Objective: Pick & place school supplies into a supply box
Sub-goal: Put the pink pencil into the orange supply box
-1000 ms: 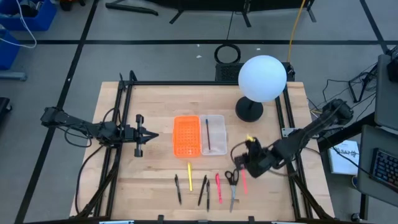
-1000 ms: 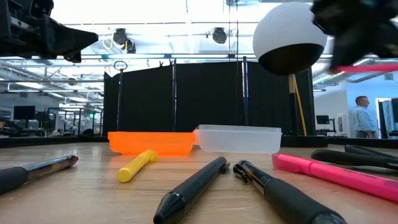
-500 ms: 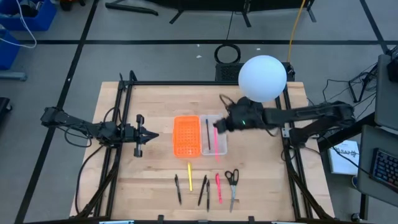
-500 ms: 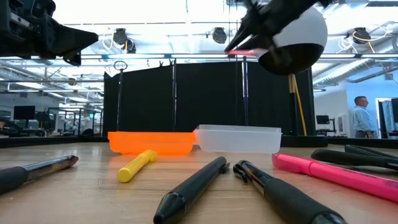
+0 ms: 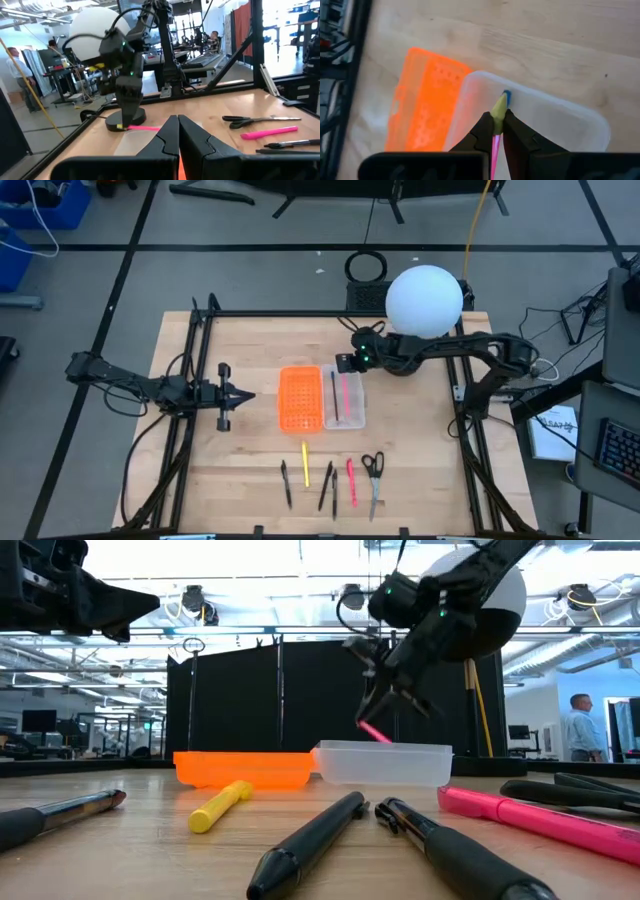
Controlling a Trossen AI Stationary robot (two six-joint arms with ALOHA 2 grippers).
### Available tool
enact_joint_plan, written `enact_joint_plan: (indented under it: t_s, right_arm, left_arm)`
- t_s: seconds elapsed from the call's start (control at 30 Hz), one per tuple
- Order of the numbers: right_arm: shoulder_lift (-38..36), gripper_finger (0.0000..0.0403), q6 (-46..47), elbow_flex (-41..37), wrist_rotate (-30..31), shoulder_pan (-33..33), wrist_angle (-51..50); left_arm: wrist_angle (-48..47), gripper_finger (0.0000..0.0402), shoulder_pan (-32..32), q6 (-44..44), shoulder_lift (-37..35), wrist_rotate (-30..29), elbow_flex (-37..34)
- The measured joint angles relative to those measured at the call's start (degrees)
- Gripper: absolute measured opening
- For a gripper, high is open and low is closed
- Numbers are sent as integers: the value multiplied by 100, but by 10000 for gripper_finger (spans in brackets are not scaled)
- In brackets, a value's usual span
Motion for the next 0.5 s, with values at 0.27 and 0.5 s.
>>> enact_joint_plan:
  t_s: [0.27,0.5]
  right_arm:
    - [458,19,2,0,-4,-17,205]
    - [686,19,22,7,34,68,223]
  left_arm:
    - [2,8,0,219,1,-44,-2]
    - [2,8,0,173,1,-50,-2]
